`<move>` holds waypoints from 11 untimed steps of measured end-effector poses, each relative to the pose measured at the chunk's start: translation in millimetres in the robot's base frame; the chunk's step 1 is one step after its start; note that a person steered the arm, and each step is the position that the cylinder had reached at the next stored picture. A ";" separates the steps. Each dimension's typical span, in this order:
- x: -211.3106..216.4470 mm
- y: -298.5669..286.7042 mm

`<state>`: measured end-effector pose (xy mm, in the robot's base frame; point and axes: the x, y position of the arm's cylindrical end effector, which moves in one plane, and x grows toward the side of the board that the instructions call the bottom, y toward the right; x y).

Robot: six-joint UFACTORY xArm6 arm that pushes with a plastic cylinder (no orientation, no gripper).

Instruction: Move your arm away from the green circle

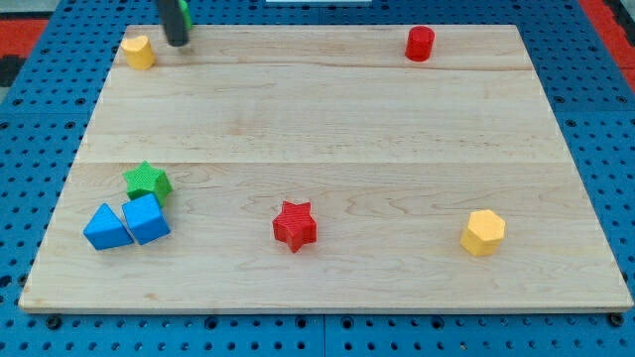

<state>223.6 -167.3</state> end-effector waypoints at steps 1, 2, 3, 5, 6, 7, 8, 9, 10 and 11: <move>-1.9 -13.5; -9.3 -6.8; 10.0 10.6; 99.7 -94.2; 97.8 -97.3; 82.2 -3.2; 47.9 69.4; 21.8 103.9; 65.7 35.4; 115.0 -85.6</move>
